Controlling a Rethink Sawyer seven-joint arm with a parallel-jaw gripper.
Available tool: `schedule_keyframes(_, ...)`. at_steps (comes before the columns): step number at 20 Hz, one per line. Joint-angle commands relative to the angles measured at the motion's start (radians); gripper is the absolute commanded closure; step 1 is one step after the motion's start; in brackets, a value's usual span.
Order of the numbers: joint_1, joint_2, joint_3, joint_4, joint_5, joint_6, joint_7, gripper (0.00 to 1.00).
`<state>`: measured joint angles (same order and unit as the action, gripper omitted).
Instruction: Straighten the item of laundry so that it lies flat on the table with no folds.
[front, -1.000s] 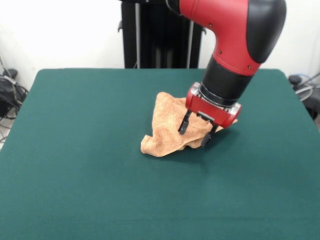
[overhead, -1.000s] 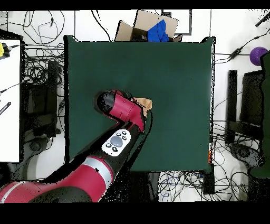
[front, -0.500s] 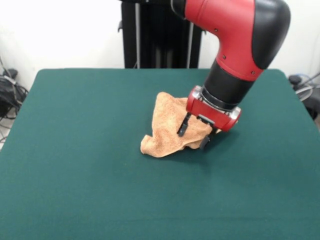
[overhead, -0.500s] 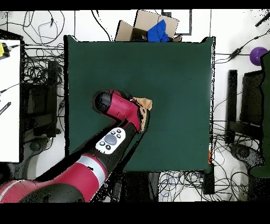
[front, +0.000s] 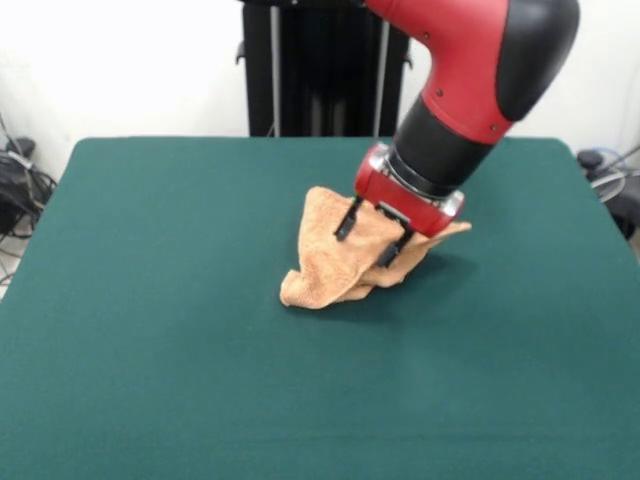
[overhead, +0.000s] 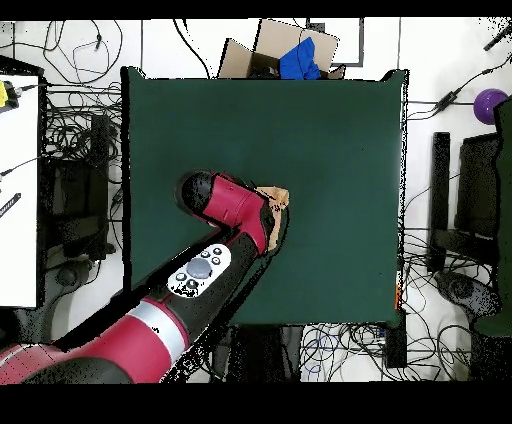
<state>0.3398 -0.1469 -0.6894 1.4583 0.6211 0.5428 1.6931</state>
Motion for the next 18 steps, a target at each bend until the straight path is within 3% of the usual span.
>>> schedule_keyframes(1,0.011,0.010,-0.006,-0.023,-0.069,0.176,0.252,0.00)
schedule_keyframes(18,-0.020,-0.014,0.061,0.012,-0.061,0.116,0.210,0.00)
